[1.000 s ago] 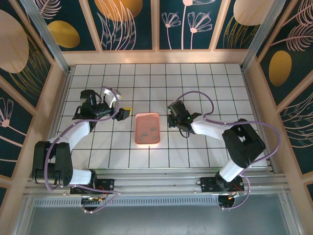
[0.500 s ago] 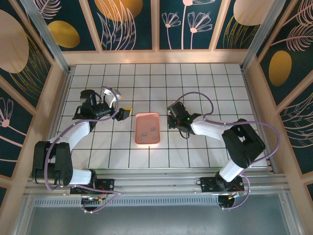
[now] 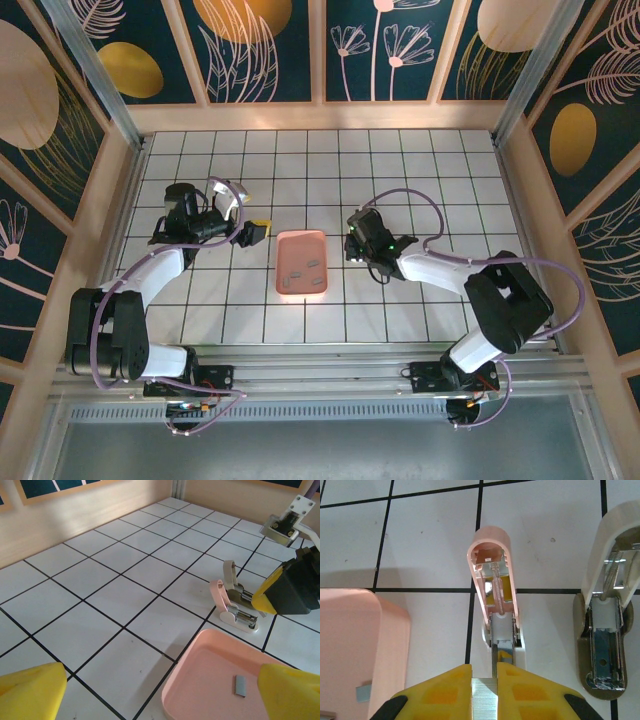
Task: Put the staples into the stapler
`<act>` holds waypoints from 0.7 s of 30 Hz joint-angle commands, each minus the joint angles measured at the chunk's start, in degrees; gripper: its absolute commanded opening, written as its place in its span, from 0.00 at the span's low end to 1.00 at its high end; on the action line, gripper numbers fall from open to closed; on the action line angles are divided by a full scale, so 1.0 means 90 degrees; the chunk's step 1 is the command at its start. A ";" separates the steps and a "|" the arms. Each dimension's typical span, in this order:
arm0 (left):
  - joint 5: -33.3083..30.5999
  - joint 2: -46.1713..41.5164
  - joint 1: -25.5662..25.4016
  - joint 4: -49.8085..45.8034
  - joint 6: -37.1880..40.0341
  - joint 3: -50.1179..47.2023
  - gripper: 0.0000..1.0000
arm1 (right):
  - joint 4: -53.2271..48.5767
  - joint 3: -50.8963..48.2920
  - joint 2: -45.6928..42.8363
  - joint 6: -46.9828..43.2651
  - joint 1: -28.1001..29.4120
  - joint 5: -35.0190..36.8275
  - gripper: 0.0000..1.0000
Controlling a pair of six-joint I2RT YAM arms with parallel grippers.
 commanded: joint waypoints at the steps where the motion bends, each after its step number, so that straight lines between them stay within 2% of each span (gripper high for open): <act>1: 0.0101 0.0006 -0.0051 0.0140 -0.0037 0.0134 0.97 | 0.0272 -0.0082 0.0084 0.0077 -0.0043 -0.0007 0.16; 21: 0.0149 0.0042 -0.0060 0.0173 -0.0094 0.0141 0.97 | 0.0319 0.0183 0.0493 -0.0154 -0.0206 0.0036 0.16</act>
